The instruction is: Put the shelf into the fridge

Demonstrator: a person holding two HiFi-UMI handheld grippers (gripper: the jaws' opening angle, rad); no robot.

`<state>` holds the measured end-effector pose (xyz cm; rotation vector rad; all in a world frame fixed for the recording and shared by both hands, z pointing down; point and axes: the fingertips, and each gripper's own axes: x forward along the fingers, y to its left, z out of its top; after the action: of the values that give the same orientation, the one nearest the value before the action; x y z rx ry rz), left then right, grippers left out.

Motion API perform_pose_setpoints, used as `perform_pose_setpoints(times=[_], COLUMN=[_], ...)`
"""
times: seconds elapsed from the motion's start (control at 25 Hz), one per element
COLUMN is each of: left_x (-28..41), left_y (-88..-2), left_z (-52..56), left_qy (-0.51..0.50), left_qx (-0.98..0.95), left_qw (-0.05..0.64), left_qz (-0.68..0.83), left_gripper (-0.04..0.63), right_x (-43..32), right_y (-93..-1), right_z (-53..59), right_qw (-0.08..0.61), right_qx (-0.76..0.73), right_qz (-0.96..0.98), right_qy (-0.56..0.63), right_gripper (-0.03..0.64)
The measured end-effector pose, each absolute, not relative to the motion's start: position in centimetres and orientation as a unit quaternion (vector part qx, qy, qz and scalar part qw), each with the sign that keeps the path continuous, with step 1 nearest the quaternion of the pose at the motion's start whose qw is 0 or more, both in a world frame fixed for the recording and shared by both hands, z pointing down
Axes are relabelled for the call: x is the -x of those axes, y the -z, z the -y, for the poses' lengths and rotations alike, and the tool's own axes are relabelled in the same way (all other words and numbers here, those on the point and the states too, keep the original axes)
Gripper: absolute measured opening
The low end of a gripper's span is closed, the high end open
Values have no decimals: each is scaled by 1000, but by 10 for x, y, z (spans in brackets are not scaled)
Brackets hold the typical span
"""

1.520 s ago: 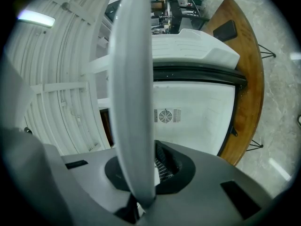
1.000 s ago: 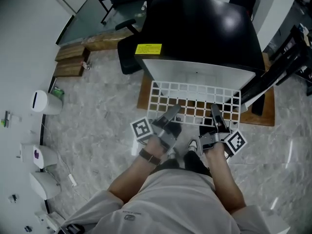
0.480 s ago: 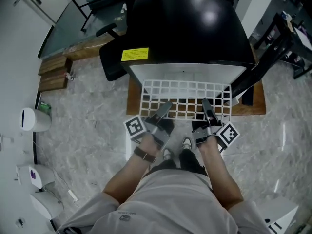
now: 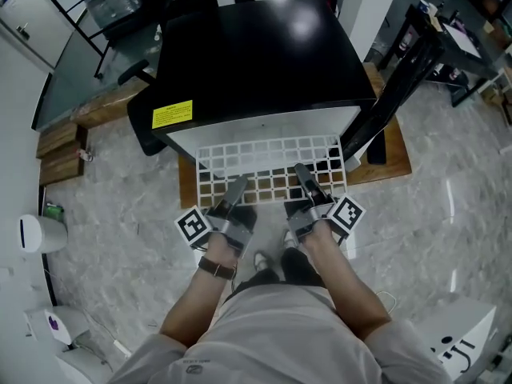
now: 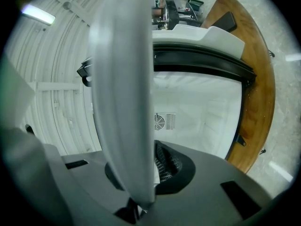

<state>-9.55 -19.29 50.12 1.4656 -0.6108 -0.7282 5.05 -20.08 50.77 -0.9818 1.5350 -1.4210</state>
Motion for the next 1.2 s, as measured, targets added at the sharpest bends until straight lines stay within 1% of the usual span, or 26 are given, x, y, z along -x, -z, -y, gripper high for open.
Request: perform_pose_setpoints(times=[0.44,0.68,0.96,1.2], left_x=[97,95,94,98], left_y=[-499,-500,-498,-499], left_z=[191,191,191,193], left_qy=[321,324,329,337], left_qx=[-639,-632,-617,-629], left_qw=[636,644,644,626], left_qz=[291,286,311,315], left_gripper=[28,28,28,28], right_x=[-50,-52,-53,-50], right_y=[-509,-509,-509,-503], right_z=[204,203,208,208], right_qw=[391,395,382,383], right_qx=[378,383,378,375], right_qz=[-606,-602,-606,-603], right_qy=[580,579,587,591], right_gripper=[48,48,47,47])
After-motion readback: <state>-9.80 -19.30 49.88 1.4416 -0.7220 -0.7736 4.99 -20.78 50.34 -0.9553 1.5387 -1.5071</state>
